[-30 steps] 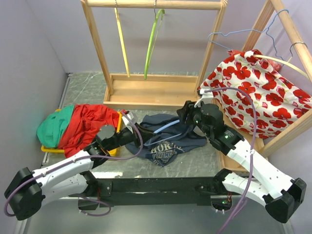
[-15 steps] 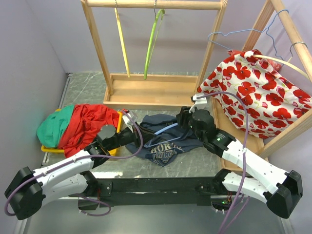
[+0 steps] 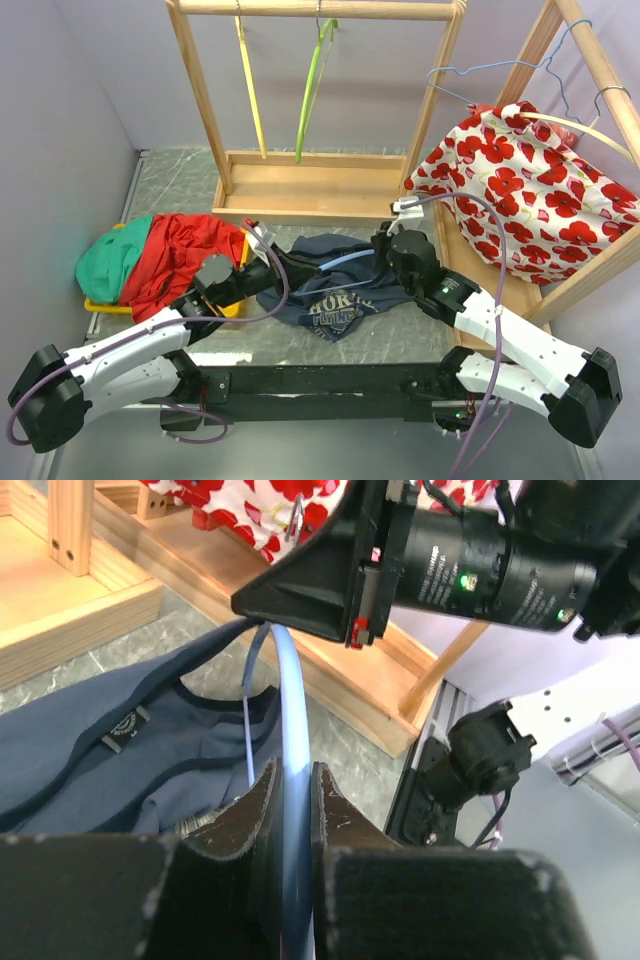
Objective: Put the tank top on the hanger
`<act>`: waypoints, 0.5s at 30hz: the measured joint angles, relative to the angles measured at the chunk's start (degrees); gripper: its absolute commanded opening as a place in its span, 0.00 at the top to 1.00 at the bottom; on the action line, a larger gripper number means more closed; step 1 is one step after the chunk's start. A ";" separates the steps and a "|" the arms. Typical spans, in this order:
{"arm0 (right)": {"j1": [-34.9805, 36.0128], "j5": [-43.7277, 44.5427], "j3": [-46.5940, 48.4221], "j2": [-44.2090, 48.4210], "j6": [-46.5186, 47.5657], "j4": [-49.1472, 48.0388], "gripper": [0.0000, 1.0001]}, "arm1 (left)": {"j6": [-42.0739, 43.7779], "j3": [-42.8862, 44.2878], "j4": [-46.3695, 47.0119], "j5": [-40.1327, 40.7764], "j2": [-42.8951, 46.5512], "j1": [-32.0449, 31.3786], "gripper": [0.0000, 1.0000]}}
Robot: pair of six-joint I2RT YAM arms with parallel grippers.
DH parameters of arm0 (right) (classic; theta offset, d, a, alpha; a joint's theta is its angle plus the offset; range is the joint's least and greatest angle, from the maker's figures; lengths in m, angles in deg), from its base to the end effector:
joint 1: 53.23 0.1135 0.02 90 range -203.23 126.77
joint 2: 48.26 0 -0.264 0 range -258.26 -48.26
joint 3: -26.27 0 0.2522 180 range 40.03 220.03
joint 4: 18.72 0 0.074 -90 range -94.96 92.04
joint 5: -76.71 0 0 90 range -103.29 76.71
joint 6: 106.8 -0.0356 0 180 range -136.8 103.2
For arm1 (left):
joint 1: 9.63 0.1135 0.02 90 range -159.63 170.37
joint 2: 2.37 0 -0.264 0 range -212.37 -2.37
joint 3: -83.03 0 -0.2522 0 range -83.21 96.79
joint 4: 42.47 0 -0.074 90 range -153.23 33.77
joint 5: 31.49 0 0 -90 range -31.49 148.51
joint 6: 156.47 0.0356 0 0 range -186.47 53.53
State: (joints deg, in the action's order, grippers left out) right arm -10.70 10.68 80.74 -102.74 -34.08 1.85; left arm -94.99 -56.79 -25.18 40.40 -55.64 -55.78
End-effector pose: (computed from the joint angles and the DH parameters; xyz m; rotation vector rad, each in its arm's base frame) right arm 0.1708 0.1371 0.2909 -0.1418 1.9041 0.3048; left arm 0.1412 -0.1629 0.2759 0.5223 1.5569 -1.2614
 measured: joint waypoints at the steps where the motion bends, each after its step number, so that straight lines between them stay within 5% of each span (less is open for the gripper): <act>1: 0.07 0.52 0.00 0.09 0.39 -0.07 1.00 | -0.33 0.35 -0.04 0.46 -0.22 0.00 0.68; 3: 0.31 1.62 0.00 0.13 0.44 -0.39 1.00 | -0.96 1.01 -0.66 1.75 -0.55 -0.13 0.62; 6: 0.98 3.78 0.00 0.13 0.00 -0.83 1.00 | -2.21 2.27 -2.45 6.47 -0.83 -0.04 0.36; 10: 3.80 7.04 0.02 -0.28 0.22 -0.74 1.00 | -5.57 4.59 -8.41 15.98 -0.87 -0.04 0.23; 15: 7.76 11.80 0.72 -3.02 1.57 -0.55 1.00 | -10.60 7.87 -18.71 28.28 -0.44 0.15 0.20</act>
State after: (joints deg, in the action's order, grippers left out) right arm -2.95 22.48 81.46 -105.76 -32.50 1.31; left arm -105.59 -48.93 -43.89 68.69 -56.08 -55.62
